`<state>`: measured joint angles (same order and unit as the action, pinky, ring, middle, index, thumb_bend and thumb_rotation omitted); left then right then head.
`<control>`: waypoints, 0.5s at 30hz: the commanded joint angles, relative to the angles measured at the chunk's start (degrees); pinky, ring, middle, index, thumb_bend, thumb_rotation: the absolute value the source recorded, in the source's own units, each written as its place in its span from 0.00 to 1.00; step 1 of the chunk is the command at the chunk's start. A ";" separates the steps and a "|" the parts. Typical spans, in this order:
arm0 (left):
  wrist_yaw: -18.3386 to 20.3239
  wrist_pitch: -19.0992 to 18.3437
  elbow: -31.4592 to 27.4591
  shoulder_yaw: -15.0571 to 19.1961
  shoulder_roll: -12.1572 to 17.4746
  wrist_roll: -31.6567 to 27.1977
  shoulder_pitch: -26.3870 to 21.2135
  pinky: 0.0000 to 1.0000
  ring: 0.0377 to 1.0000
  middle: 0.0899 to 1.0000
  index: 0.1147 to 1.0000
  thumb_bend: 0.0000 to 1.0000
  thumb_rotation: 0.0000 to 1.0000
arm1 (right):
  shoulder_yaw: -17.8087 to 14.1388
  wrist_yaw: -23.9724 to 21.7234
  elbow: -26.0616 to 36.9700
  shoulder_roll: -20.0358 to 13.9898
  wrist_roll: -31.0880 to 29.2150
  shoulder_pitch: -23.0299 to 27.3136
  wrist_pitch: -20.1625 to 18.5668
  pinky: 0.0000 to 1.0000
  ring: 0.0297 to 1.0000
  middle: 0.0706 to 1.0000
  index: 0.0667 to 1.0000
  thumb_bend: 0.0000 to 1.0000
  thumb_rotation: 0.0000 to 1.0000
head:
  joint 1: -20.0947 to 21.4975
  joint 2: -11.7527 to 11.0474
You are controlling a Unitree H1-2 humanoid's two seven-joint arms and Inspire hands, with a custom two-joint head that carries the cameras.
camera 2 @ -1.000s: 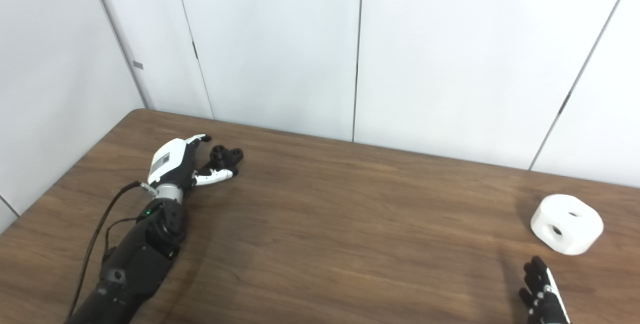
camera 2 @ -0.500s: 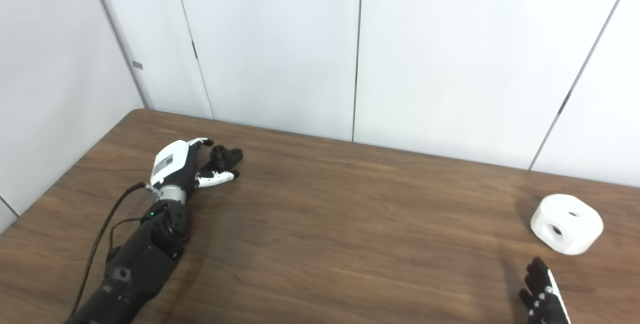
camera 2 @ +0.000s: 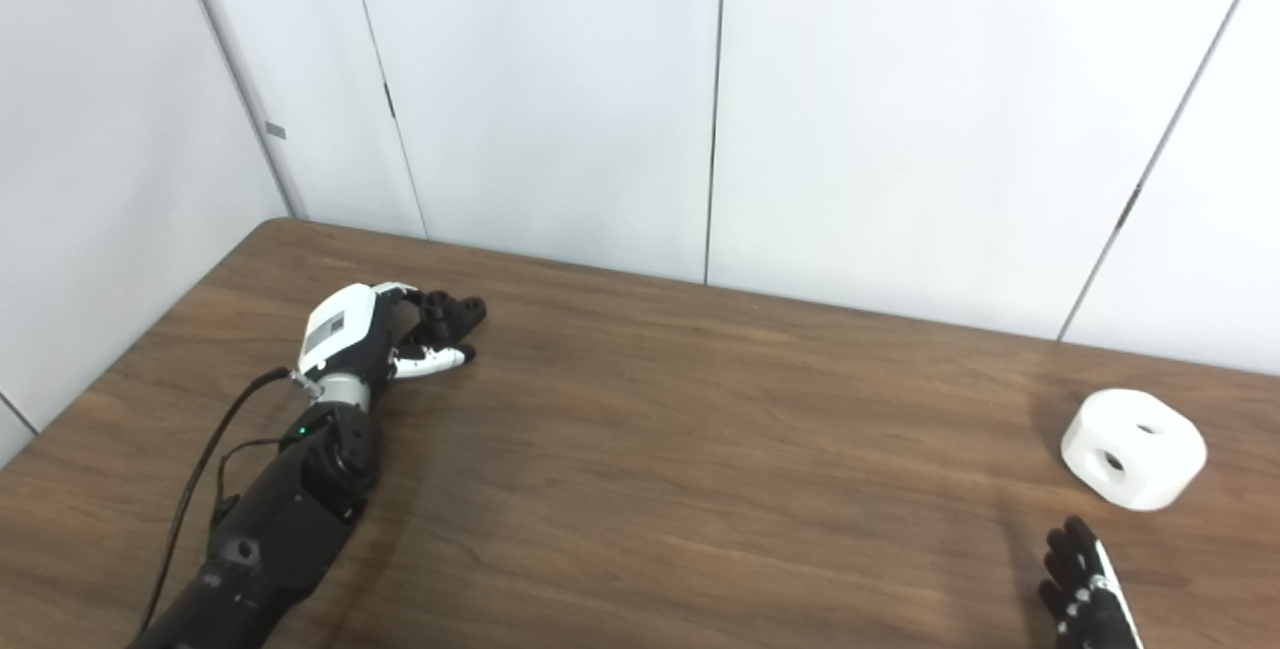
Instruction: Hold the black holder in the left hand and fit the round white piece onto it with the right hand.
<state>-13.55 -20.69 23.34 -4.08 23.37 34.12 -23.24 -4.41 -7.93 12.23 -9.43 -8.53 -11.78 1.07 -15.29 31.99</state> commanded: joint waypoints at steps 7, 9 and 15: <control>-0.64 -2.14 -0.60 -0.92 2.68 2.39 -2.17 0.98 0.95 0.88 0.69 0.87 0.37 | -0.23 -0.13 0.66 -0.66 -0.58 -1.89 -1.77 1.00 0.99 0.97 0.97 0.58 1.00 | -0.32 0.37; -0.66 -2.33 -0.51 -1.24 2.90 2.57 -2.15 0.97 0.94 0.88 0.69 0.87 0.37 | -0.22 -0.24 0.53 -0.74 -0.64 -1.88 -1.57 1.00 0.99 0.97 0.97 0.58 1.00 | -0.29 0.41; -0.30 -3.31 -0.23 -2.03 3.30 2.52 -2.24 0.98 0.95 0.87 0.68 0.87 0.37 | -0.22 -0.45 0.19 -1.02 -0.99 -1.79 -1.03 1.00 0.99 0.98 0.97 0.58 1.00 | -0.36 0.51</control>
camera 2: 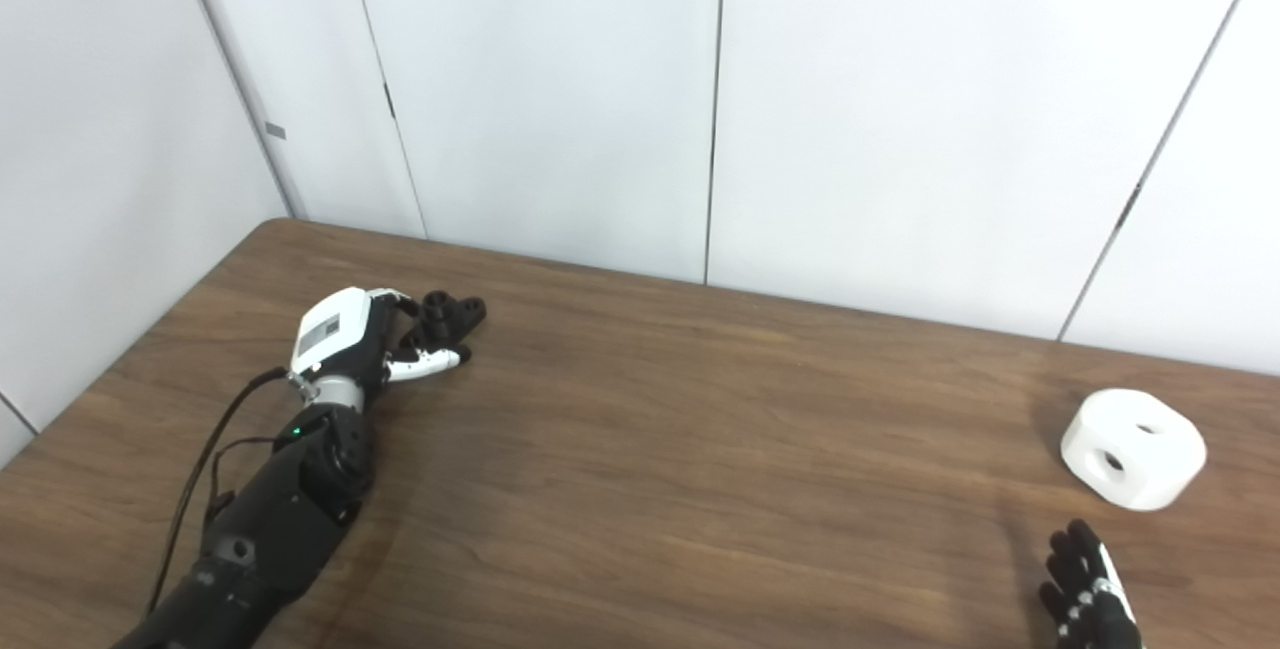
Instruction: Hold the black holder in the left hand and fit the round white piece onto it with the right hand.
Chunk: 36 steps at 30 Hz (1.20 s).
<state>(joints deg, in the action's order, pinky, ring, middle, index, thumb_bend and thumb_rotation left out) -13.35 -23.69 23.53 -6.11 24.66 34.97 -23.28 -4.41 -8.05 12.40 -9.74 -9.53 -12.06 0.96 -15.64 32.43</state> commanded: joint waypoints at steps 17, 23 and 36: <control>-1.62 0.55 1.10 -0.60 2.34 1.95 -2.24 0.95 0.93 0.84 0.62 0.86 0.30 | 0.00 -0.29 0.58 -1.33 -0.74 -1.68 -1.98 1.00 1.00 0.99 0.98 0.61 1.00 | -0.01 0.34; -3.16 2.73 1.83 -0.20 2.15 1.48 -2.16 0.94 0.91 0.81 0.47 0.68 0.14 | -0.06 -0.08 0.68 -1.28 -0.52 -1.78 -2.09 1.00 1.00 0.99 0.98 0.61 1.00 | -0.01 0.34; -3.93 5.16 2.33 0.80 1.38 0.65 -1.97 0.91 0.86 0.74 0.42 0.52 0.05 | -0.35 0.16 1.33 -1.39 0.12 -2.00 -2.66 1.00 0.99 0.98 0.97 0.62 1.00 | 0.46 0.91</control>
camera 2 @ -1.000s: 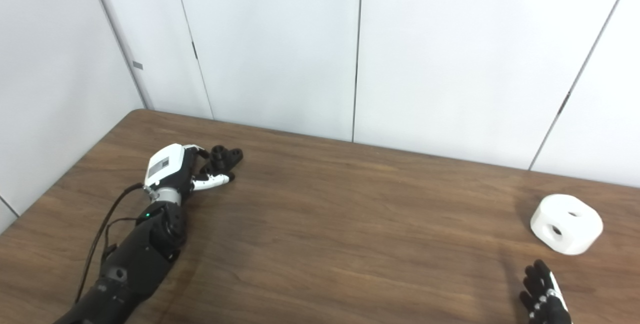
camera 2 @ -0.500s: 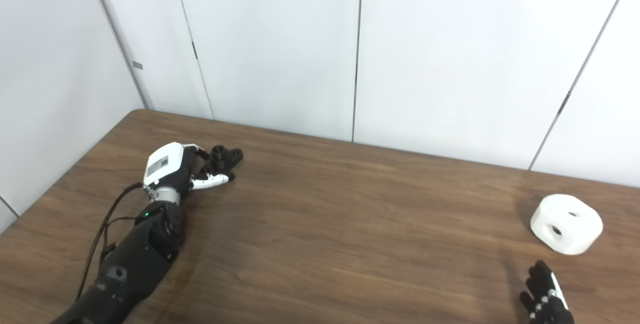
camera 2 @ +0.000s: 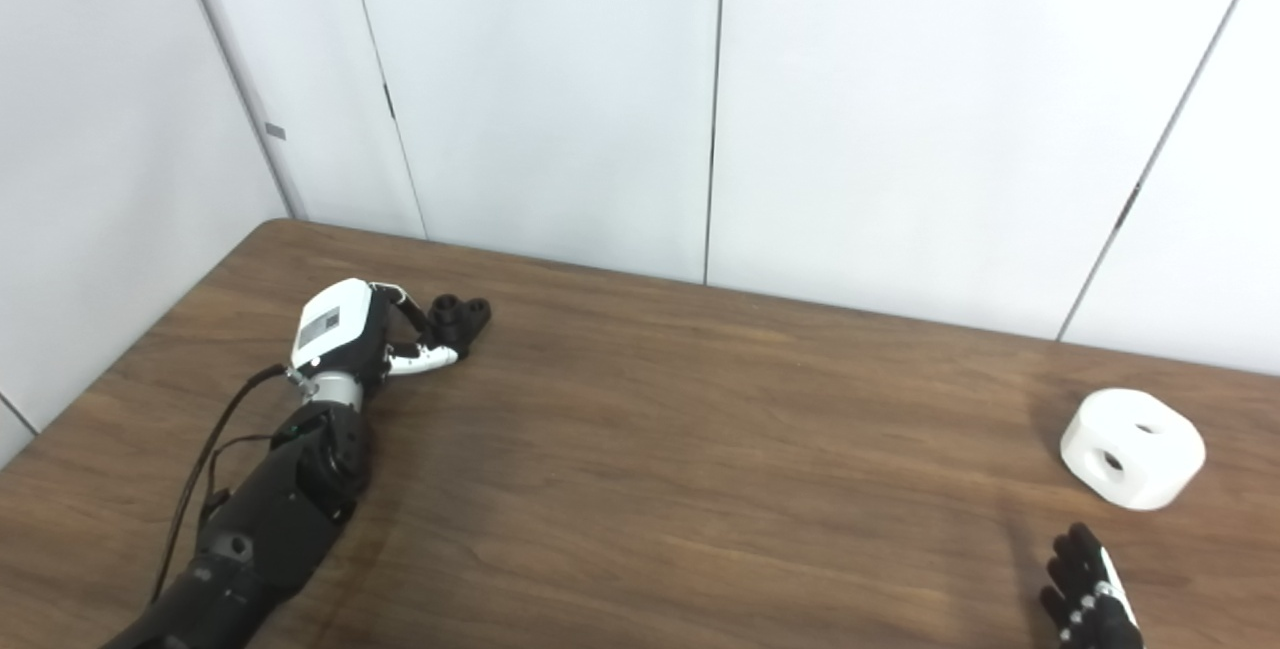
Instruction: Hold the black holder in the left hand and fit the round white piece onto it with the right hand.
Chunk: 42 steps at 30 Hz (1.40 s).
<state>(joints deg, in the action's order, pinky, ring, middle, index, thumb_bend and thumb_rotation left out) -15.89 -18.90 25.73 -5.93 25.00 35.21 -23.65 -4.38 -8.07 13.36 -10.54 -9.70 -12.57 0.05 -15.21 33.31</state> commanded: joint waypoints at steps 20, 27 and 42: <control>3.04 1.77 -4.63 -0.50 1.40 -1.51 0.96 0.88 0.86 0.75 0.42 0.52 0.05 | -0.43 0.51 0.61 -0.04 0.82 -1.54 -1.04 1.00 0.95 0.96 0.96 0.58 1.00 | 1.05 0.26; 5.20 2.35 -9.44 -1.52 0.13 -1.35 3.35 0.87 0.87 0.75 0.42 0.52 0.05 | -0.03 0.65 1.13 0.09 1.76 -1.65 -1.48 1.00 0.97 0.96 0.96 0.61 1.00 | 1.79 0.46; 11.71 4.37 -20.95 -6.88 -2.24 -0.01 8.95 0.80 0.88 0.78 0.42 0.52 0.06 | 0.91 1.47 1.57 1.17 3.43 -1.60 -0.78 0.99 0.95 0.95 0.95 0.62 1.00 | 4.62 1.29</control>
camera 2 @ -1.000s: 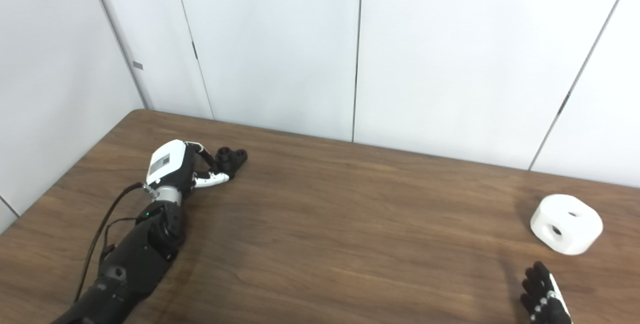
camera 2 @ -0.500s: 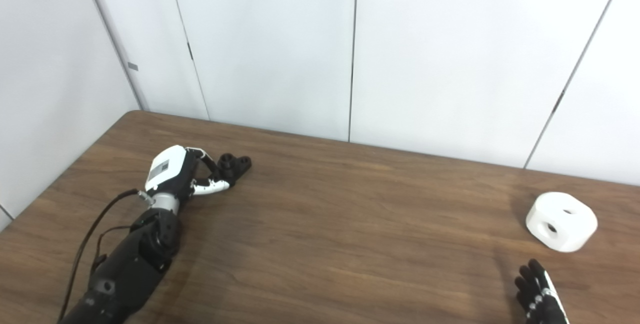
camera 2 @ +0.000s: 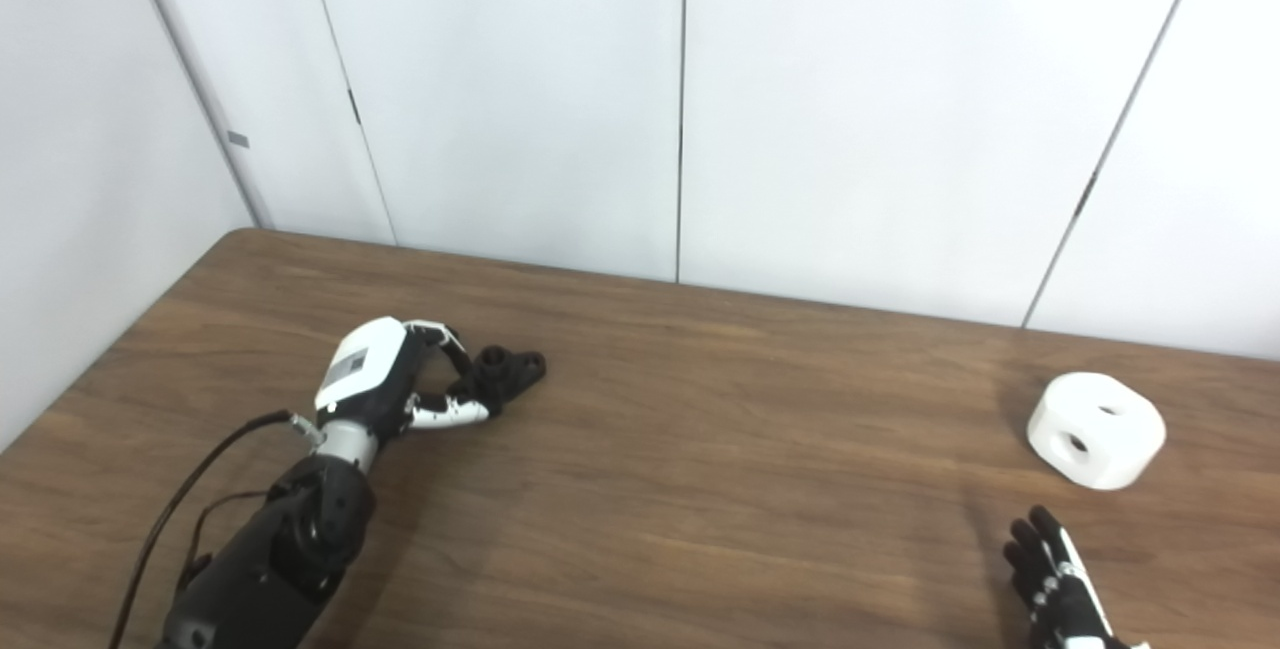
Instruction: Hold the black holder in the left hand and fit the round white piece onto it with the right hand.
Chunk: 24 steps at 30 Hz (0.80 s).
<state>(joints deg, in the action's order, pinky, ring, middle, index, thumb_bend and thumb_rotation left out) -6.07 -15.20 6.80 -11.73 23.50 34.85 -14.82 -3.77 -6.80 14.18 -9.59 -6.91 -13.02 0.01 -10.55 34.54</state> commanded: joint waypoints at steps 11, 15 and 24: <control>7.22 3.35 -9.61 -6.56 -2.12 2.97 3.46 0.86 0.87 0.79 0.42 0.52 0.06 | 1.30 1.12 2.40 1.41 2.75 -1.21 -1.40 0.98 0.94 0.95 0.95 0.60 1.00 | 2.57 1.45; 9.42 4.46 -12.02 -7.98 -2.43 2.77 4.82 0.85 0.88 0.79 0.42 0.52 0.05 | 1.93 1.40 3.62 1.79 3.27 -1.23 -2.18 1.00 0.94 0.95 0.96 0.59 1.00 | 5.21 2.60; 14.08 5.82 -18.29 -10.95 -2.92 3.39 9.98 0.78 0.87 0.78 0.42 0.52 0.05 | 3.62 3.09 7.06 2.93 4.79 -1.24 -5.68 1.00 0.93 0.95 0.96 0.62 1.00 | 10.06 4.97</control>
<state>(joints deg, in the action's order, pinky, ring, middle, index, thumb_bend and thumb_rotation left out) 5.04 -9.98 -10.87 -21.46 20.73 38.52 -6.25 -0.66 -3.81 19.51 -8.13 -2.56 -13.64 -5.10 -0.45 39.46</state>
